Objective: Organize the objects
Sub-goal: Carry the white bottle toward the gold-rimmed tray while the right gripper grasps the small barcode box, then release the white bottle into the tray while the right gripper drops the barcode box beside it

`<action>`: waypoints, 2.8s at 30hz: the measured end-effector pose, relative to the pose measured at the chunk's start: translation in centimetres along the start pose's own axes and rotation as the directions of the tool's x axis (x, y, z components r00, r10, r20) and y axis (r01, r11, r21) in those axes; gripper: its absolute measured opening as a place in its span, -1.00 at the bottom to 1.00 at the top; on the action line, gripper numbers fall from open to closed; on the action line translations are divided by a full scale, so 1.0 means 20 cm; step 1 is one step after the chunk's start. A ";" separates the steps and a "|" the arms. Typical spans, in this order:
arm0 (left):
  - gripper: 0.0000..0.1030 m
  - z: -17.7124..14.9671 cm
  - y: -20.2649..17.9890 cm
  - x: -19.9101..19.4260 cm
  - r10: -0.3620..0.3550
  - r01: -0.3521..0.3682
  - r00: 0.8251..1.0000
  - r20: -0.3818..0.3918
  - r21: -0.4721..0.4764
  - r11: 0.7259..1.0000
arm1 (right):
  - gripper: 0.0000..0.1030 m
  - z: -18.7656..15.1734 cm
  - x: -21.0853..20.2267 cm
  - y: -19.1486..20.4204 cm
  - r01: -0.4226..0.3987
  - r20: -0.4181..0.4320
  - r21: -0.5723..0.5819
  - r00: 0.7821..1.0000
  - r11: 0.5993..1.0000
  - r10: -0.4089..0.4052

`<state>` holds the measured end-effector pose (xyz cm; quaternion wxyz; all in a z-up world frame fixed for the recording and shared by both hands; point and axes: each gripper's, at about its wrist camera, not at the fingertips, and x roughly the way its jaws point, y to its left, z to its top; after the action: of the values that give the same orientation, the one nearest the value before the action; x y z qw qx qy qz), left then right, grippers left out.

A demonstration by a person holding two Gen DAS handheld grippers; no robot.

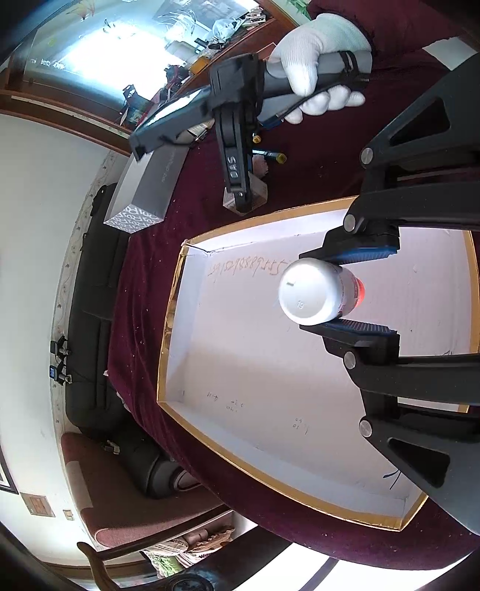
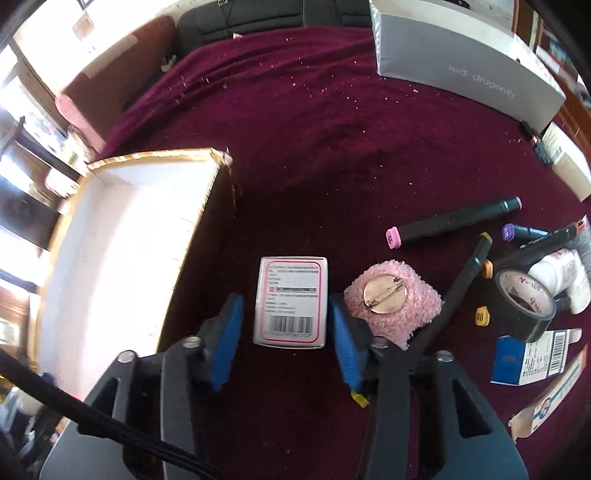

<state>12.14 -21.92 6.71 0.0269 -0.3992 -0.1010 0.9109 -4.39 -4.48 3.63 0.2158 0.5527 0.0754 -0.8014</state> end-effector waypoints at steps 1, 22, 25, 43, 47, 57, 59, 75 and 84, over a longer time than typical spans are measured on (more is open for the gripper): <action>-0.55 0.00 0.00 0.00 0.003 -0.003 1.000 -0.001 0.004 1.000 | -0.36 0.00 0.01 0.01 0.023 0.003 -0.009 1.000 1.000 -0.023; -0.55 0.11 -0.07 -0.19 0.084 -0.091 0.991 0.100 0.062 0.994 | -0.36 -0.08 -0.72 0.20 -0.276 0.223 -0.066 0.932 0.959 0.284; -0.55 0.20 -0.05 -0.27 0.099 -0.108 0.984 0.146 0.058 0.992 | -0.36 -0.02 -0.84 0.27 -0.349 0.241 -0.079 0.902 0.934 0.358; -0.55 0.67 0.19 0.21 0.124 -0.125 0.990 0.062 0.021 0.992 | -0.35 0.18 -0.33 0.34 -0.337 0.155 0.067 0.933 0.939 0.324; -0.55 0.62 0.25 0.40 0.100 -0.100 0.995 -0.007 -0.035 0.994 | -0.35 0.20 -0.16 0.29 -0.318 0.126 0.104 0.944 0.942 0.305; -0.56 0.61 0.27 0.64 0.039 -0.049 0.996 -0.083 -0.129 0.990 | -0.36 0.23 -0.03 0.29 -0.236 0.114 0.078 0.967 0.969 0.227; -0.55 0.62 0.26 0.65 0.042 -0.052 0.996 -0.080 -0.133 0.990 | -0.36 0.23 -0.01 0.29 -0.232 0.115 0.075 0.968 0.970 0.222; -0.22 0.64 0.30 0.60 -0.012 -0.002 0.997 -0.073 -0.200 0.980 | -0.14 0.21 -0.07 0.23 -0.242 0.166 0.097 0.960 0.965 0.224; -0.09 0.33 0.57 0.38 0.168 -0.166 0.985 -0.032 -0.407 0.898 | 0.13 0.03 -0.25 0.11 -0.216 0.227 0.092 0.955 0.972 0.191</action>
<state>2.46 -33.27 3.30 -0.1353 -0.4017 -0.2541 0.8693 -2.52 -5.26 8.74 0.2717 0.4786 -0.0526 -0.8333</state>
